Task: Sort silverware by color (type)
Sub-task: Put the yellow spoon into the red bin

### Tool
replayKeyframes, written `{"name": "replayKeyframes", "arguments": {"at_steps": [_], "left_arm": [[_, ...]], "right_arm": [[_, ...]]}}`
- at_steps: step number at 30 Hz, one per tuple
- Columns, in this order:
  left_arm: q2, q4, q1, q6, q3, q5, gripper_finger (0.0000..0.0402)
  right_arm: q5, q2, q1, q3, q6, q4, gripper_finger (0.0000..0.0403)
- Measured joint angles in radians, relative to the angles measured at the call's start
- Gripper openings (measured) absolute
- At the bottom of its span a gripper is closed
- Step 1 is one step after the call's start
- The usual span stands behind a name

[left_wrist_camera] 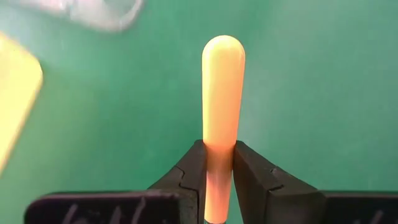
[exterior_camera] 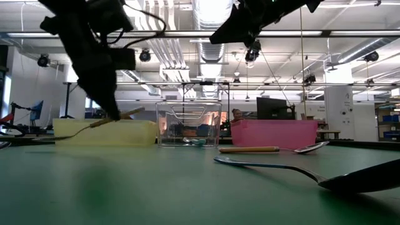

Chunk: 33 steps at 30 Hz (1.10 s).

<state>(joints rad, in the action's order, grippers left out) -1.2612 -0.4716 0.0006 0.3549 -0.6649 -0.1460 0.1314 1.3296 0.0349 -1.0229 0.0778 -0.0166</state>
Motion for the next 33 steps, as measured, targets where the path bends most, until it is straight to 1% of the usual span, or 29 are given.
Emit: {"name": "replayKeyframes", "arguments": {"at_steps": [5,8,13,15,18,21,24,26,28,33], "left_arm": [[0.002,0.015,0.000,-0.109,-0.076,-0.065,0.0039],[0.011,0.072,0.000,-0.198,-0.125,-0.092,0.0038],[0.049,0.270,-0.009,-0.370,-0.173,-0.091,0.0038],[0.072,0.371,-0.016,-0.446,-0.172,-0.086,0.0038],[0.109,0.548,-0.021,-0.534,-0.157,-0.038,0.0038],[0.132,0.714,-0.021,-0.571,-0.132,0.016,0.0038],[0.133,0.861,-0.021,-0.573,-0.099,0.014,0.0038],[0.127,0.937,-0.021,-0.563,-0.086,-0.002,0.0038],[0.117,0.964,-0.021,-0.563,-0.083,-0.028,0.0038],[0.108,0.945,-0.018,-0.564,-0.086,-0.070,0.0038]], "right_arm": [[0.000,0.000,0.000,0.000,0.001,0.000,0.0043],[-0.001,0.000,-0.001,0.000,0.002,0.000,0.0043],[-0.004,0.017,-0.033,0.023,0.020,0.042,0.0043],[-0.004,0.030,-0.047,0.050,0.027,0.118,0.0043],[-0.005,0.047,-0.052,0.092,0.027,0.222,0.0043],[0.002,0.078,-0.048,0.111,0.006,0.311,0.0043],[0.009,0.129,-0.048,0.111,0.013,0.396,0.0043],[0.052,0.168,-0.048,0.101,0.032,0.461,0.0043],[0.082,0.191,-0.048,0.088,0.058,0.478,0.0047],[0.132,0.238,-0.048,0.041,0.083,0.462,0.0072]]}}
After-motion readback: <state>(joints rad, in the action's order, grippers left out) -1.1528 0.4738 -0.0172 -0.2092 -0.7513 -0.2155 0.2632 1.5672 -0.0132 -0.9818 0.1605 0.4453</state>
